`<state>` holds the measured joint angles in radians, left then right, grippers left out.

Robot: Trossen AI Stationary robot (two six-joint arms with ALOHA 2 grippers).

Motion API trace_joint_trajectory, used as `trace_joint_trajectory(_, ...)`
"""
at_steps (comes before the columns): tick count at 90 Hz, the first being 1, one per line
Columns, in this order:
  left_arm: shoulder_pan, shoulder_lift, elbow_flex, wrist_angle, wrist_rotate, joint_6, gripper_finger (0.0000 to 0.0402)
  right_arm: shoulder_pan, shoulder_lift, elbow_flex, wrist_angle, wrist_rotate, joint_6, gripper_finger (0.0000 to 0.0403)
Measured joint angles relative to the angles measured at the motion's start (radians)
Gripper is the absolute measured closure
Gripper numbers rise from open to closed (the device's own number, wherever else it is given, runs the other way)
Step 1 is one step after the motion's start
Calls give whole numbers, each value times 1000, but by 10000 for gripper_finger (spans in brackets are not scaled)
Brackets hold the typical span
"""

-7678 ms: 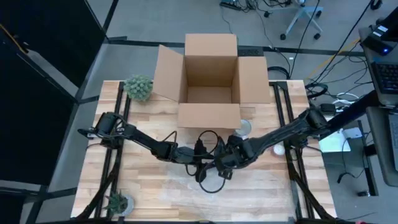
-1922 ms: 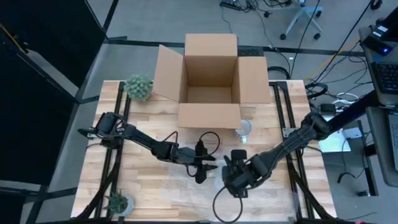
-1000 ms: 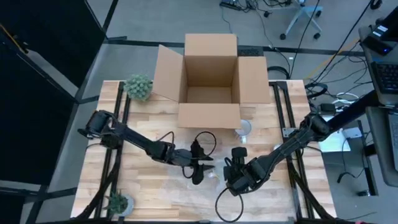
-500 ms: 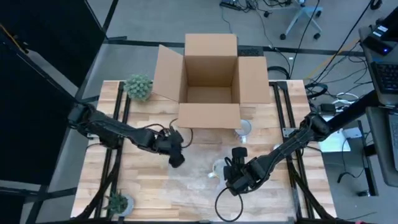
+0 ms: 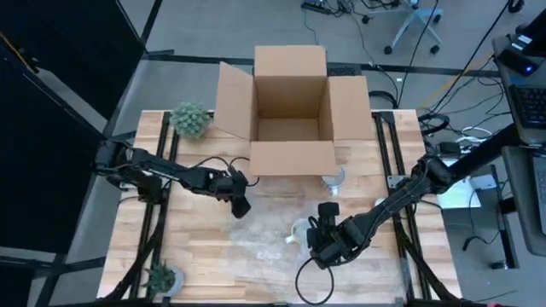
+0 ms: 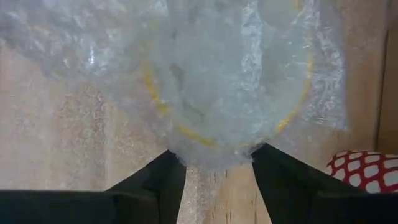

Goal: Wrap mug
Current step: Wrap the orange mug with the bubble wrap

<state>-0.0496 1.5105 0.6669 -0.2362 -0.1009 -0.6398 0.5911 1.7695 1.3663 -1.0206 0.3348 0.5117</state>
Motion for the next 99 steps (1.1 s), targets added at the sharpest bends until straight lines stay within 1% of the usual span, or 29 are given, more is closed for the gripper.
trace_joint_trajectory(8, 8, 0, -29, 51, 17, 1, 252, 0, 0, 0, 0, 0, 0, 238)
trace_joint_trajectory(26, 8, -9, -33, 14, 13, -33, 252, 0, 0, 0, 0, 0, 0, 238)
trace_joint_trajectory(33, 2, -10, -33, 41, 16, -32, 252, 0, 0, 0, 0, 0, 0, 238)
trace_joint_trajectory(40, -2, 6, -33, 74, 47, -12, 256, -1, 0, 0, 0, 0, 0, 238)
trace_joint_trajectory(43, -6, 13, -32, 90, 56, -9, 263, -1, 0, 0, 0, 2, 0, 238)
trace_joint_trajectory(48, -12, 16, -33, 95, 63, -8, 286, 0, 0, 0, 0, 5, 0, 238)
trace_joint_trajectory(53, -21, 15, -32, 123, 66, -7, 321, 0, 0, 0, 3, 6, 0, 238)
trace_joint_trajectory(59, -33, 8, -32, 133, 73, -5, 371, 0, 0, 0, 6, 7, 0, 238)
trace_joint_trajectory(63, -44, -1, -32, 147, 84, -6, 389, 0, 0, 0, 10, 7, 0, 238)
trace_joint_trajectory(79, -108, -36, 12, 178, 98, -26, 400, 0, 0, 1, 34, 7, -4, 238)
trace_joint_trajectory(87, -149, -67, 44, 244, 97, -31, 401, 0, 0, 1, 41, 7, -4, 238)
trace_joint_trajectory(99, -195, -87, 97, 412, 85, 12, 401, -3, 0, 1, 50, 7, -13, 238)
